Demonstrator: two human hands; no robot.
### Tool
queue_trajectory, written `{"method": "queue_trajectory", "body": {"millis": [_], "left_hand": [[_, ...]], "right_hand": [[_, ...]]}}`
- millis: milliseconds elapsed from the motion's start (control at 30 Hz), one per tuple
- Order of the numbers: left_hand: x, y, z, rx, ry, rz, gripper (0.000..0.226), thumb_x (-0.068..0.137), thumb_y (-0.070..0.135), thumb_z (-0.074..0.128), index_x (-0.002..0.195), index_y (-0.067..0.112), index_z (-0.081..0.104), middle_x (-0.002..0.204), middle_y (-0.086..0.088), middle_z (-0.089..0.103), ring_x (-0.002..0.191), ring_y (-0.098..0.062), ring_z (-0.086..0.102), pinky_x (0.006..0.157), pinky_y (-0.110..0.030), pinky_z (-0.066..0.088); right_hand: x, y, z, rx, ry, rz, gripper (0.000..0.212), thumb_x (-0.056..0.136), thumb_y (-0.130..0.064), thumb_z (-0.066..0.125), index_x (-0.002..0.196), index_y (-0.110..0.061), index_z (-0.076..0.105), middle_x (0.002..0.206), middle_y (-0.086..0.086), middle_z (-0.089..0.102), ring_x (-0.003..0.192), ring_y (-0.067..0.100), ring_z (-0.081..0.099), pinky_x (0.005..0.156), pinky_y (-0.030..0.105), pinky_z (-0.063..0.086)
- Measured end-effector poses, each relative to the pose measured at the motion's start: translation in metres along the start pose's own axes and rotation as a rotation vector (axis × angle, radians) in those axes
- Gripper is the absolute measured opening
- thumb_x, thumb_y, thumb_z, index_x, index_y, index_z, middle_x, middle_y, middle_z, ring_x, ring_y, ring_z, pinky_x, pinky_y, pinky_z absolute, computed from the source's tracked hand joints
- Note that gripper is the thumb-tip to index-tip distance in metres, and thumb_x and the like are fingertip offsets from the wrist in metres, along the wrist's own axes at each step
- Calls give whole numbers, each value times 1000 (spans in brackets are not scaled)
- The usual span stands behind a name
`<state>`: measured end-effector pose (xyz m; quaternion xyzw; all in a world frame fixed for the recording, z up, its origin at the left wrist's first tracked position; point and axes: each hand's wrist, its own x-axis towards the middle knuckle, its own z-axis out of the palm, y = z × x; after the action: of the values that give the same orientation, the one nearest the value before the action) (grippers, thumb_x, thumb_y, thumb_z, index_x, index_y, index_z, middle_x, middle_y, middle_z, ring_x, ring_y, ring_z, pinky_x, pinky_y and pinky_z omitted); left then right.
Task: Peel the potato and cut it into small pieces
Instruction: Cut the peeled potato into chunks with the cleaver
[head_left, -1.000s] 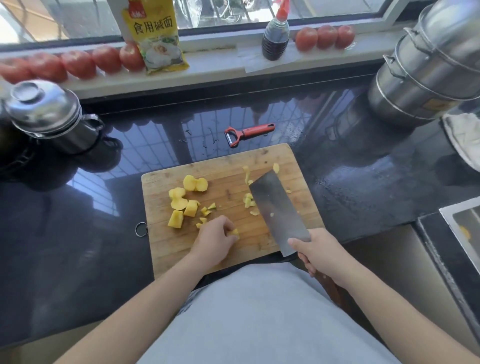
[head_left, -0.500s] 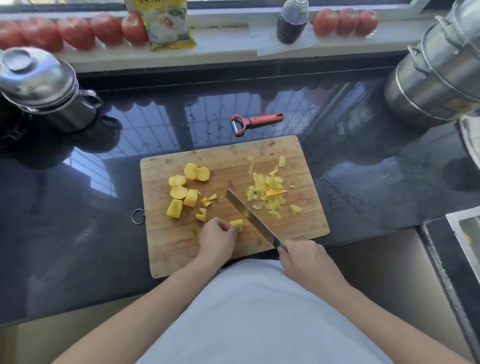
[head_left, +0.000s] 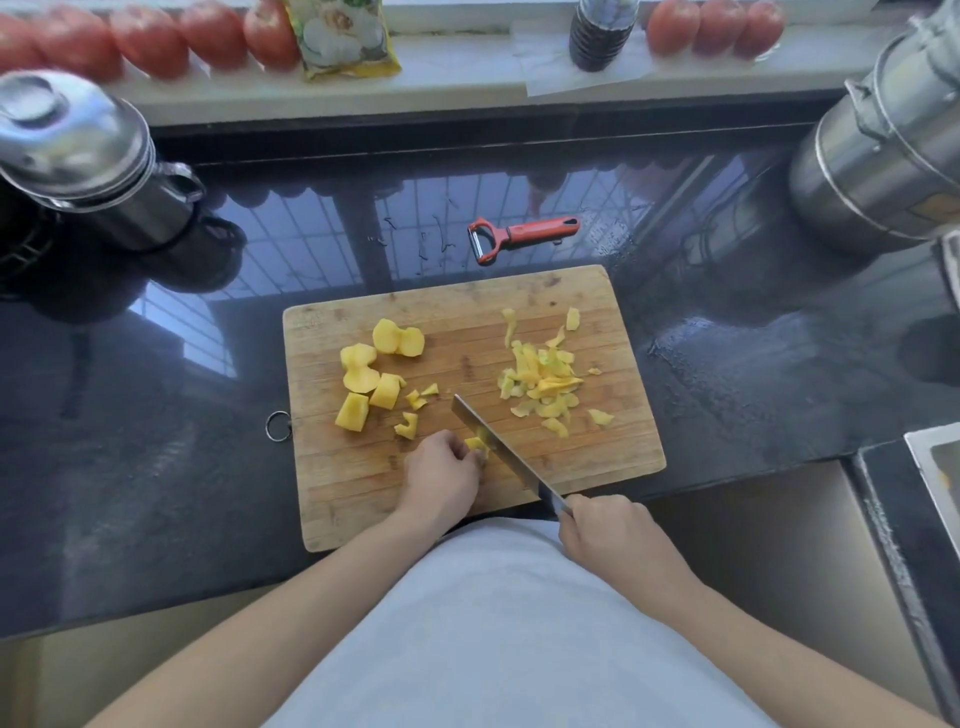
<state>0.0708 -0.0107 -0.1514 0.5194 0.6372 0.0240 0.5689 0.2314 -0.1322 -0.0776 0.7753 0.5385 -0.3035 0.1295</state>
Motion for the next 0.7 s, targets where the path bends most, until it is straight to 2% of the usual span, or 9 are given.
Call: {"method": "queue_trajectory", "body": {"millis": [133, 267, 400, 467, 533, 600, 700], "left_hand": [[3, 0, -1, 31, -11, 0, 23, 86, 41, 64, 78, 20, 63, 77, -7, 75, 77, -33, 74, 73, -51, 64], [8, -1, -1, 26, -18, -18, 24, 83, 39, 57, 79, 17, 64, 75, -9, 75, 69, -34, 75, 69, -53, 64], [1, 11, -6, 26, -48, -19, 18, 97, 27, 62, 86, 13, 65, 74, -10, 77, 65, -29, 76, 73, -49, 65], [-5, 18, -10, -9, -76, -43, 20, 102, 29, 60, 95, 10, 65, 80, -13, 77, 65, -30, 77, 72, -48, 66], [-6, 24, -12, -93, -104, -108, 27, 106, 30, 55, 103, 5, 65, 83, -19, 76, 69, -36, 77, 67, -47, 66], [-5, 28, -12, -128, -116, -145, 26, 109, 27, 52, 107, 4, 64, 83, -21, 75, 68, -38, 76, 61, -43, 66], [-1, 31, -10, -103, -109, -160, 19, 109, 27, 51, 98, 14, 59, 83, -20, 74, 66, -34, 75, 61, -42, 65]], "right_hand": [[3, -11, -1, -61, -14, 28, 28, 105, -28, 35, 96, -15, 57, 97, 11, 68, 91, 37, 65, 64, 33, 32], [12, -24, -4, -21, -57, 34, 16, 102, -17, 38, 87, -15, 44, 100, 13, 68, 93, 37, 64, 64, 34, 33], [11, -25, -8, 10, -49, 54, 16, 102, -16, 38, 88, -14, 43, 95, 13, 66, 77, 31, 47, 62, 34, 32], [7, -23, -7, -9, -22, 40, 16, 101, -17, 37, 87, -15, 45, 89, 12, 64, 72, 31, 45, 60, 34, 31], [4, -19, -5, -40, 11, 13, 19, 102, -20, 37, 88, -16, 49, 89, 11, 67, 73, 34, 54, 60, 35, 32], [4, -15, -2, -65, 35, -4, 23, 103, -24, 36, 93, -16, 55, 92, 10, 69, 83, 36, 64, 62, 35, 34], [6, -13, 3, -50, 20, 11, 29, 106, -28, 35, 101, -13, 59, 95, 10, 69, 91, 36, 66, 64, 34, 35]]}}
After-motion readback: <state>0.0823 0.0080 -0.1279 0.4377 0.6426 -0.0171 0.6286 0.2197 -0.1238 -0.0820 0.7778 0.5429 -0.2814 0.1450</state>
